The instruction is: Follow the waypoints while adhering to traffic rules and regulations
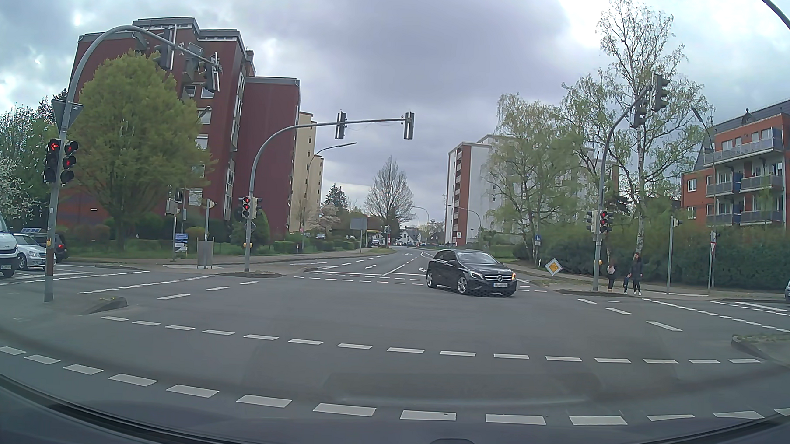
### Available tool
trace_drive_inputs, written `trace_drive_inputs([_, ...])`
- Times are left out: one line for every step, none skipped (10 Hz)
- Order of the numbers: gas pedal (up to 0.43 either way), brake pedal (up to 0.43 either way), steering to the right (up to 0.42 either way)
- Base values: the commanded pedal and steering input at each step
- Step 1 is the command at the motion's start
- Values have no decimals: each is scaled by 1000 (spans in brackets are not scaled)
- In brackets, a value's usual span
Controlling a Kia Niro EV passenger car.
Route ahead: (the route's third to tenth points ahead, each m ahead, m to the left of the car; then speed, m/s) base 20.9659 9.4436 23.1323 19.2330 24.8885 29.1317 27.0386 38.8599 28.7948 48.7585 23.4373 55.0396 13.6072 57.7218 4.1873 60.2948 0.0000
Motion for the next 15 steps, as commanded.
trace_drive_inputs([0, 293, -10])
trace_drive_inputs([0, 293, -10])
trace_drive_inputs([0, 293, -10])
trace_drive_inputs([0, 293, -10])
trace_drive_inputs([0, 293, -10])
trace_drive_inputs([0, 293, -10])
trace_drive_inputs([0, 287, -10])
trace_drive_inputs([0, 293, -10])
trace_drive_inputs([0, 293, -10])
trace_drive_inputs([0, 293, -10])
trace_drive_inputs([0, 293, -10])
trace_drive_inputs([0, 293, -10])
trace_drive_inputs([0, 293, -10])
trace_drive_inputs([0, 287, -10])
trace_drive_inputs([0, 287, -10])
